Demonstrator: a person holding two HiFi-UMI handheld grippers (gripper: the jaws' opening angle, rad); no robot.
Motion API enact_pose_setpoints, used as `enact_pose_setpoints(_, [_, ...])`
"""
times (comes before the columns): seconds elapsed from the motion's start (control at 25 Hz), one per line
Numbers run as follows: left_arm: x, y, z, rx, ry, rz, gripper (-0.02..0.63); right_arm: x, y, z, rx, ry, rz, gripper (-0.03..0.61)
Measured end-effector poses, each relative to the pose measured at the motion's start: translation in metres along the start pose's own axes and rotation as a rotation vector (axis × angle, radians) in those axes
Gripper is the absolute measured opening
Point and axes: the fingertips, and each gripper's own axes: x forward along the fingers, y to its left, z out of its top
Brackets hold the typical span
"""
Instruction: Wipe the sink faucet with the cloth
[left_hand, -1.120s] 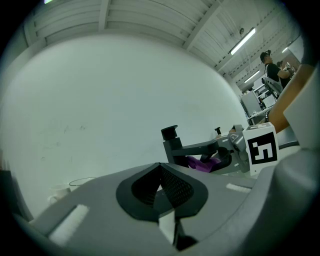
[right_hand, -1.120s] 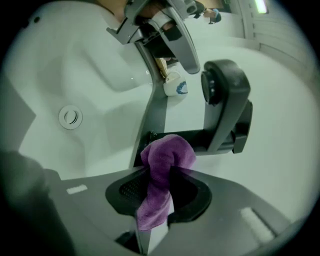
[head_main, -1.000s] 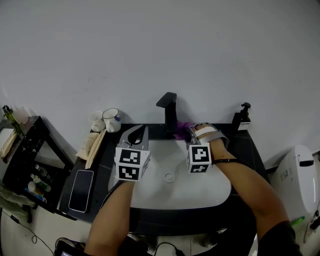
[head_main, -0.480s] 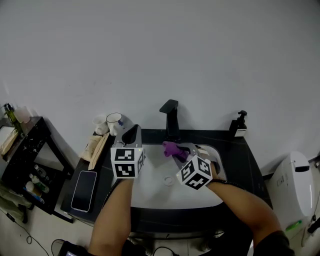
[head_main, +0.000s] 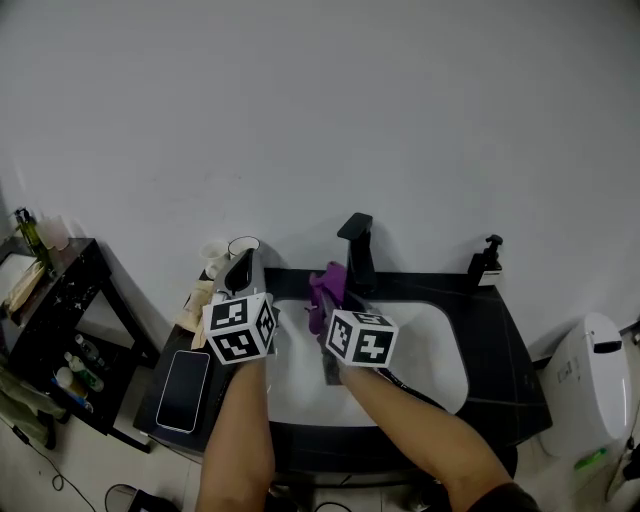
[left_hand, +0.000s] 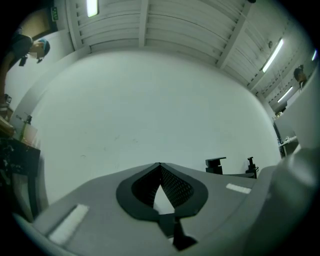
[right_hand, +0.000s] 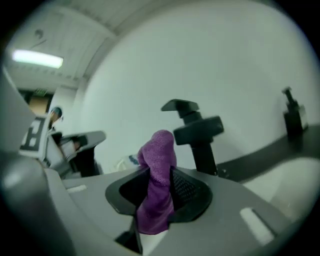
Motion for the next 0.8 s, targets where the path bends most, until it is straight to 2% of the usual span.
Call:
enact_pose_setpoints(0.08, [-0.002, 0.005, 0.004, -0.013, -0.012, 0.009, 0.017, 0.008, -0.008, 0.002, 0.231, -0.077, -0.070, 0.104])
enact_pose_setpoints(0.16, [-0.003, 0.007, 0.007, -0.020, -0.023, 0.015, 0.017, 0.015, -0.008, 0.007, 0.366, -0.149, -0.094, 0.104])
enact_pose_setpoints(0.36, [-0.008, 0.017, 0.012, -0.046, -0.045, 0.035, 0.017, 0.033, 0.005, 0.036, 0.449, -0.279, -0.075, 0.103])
enact_pose_setpoints(0.52, [-0.009, 0.026, 0.011, -0.067, -0.046, 0.057, 0.017, 0.043, -0.004, 0.060, 0.530, -0.380, -0.102, 0.101])
enact_pose_setpoints(0.64, [-0.009, 0.027, 0.010, -0.067, -0.046, 0.060, 0.017, 0.050, -0.014, 0.061, 0.589, -0.404, -0.132, 0.101])
enact_pose_setpoints(0.8, [-0.009, 0.023, 0.012, -0.060, -0.054, 0.052, 0.017, 0.056, -0.020, 0.049, 0.615, -0.396, -0.156, 0.101])
